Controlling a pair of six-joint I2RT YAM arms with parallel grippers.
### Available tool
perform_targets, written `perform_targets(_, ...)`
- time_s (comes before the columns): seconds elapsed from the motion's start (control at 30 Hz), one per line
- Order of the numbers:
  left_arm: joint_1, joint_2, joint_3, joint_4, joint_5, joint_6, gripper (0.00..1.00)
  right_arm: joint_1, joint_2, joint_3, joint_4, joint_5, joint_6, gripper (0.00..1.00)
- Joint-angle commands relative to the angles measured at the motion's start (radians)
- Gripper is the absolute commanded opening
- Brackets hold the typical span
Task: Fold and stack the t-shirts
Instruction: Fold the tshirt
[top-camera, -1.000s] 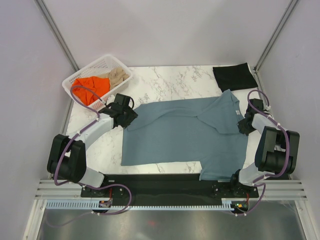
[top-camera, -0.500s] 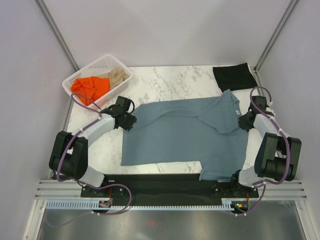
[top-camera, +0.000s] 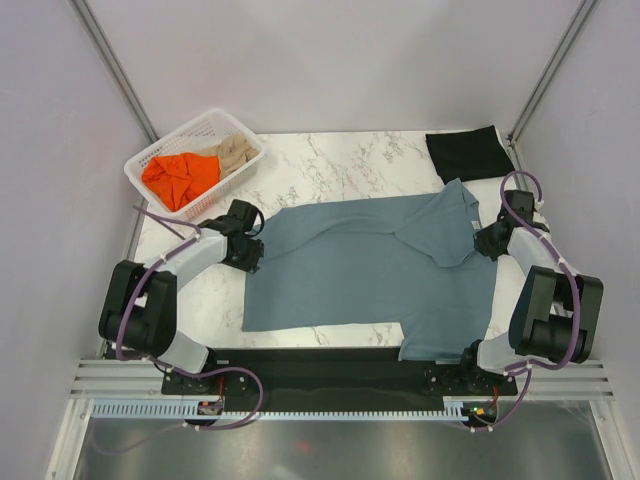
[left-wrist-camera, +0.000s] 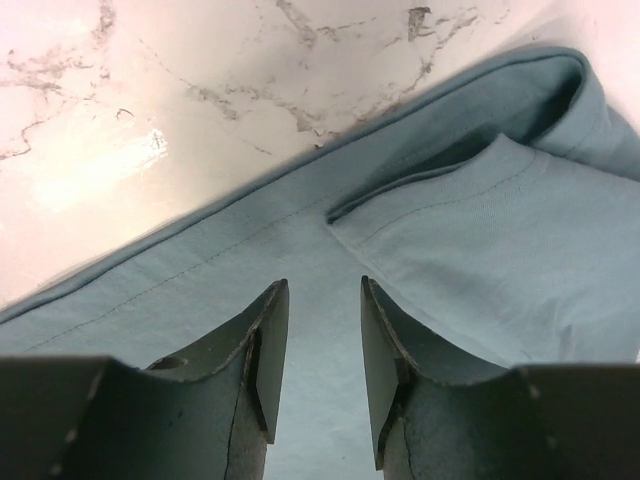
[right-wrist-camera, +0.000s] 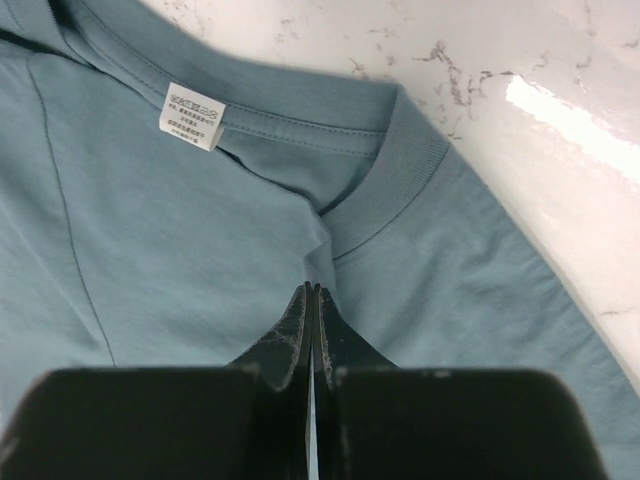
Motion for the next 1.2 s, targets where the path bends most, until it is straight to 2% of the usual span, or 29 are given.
perform_targets(0.0, 0.005, 0.034, 0.043, -0.028, -0.015, -0.111, 0.43, 0.006, 0.005, 0.029, 0.041, -0.025, -0.002, 0.0)
perform_targets(0.27, 0.005, 0.065, 0.08, -0.031, -0.069, -0.133, 0.43, 0.006, 0.021, 0.037, 0.053, -0.035, -0.008, 0.0)
perform_targets(1.17, 0.004, 0.184, 0.166, -0.1, -0.104, -0.176, 0.43, 0.006, 0.028, 0.039, 0.067, -0.023, -0.022, 0.0)
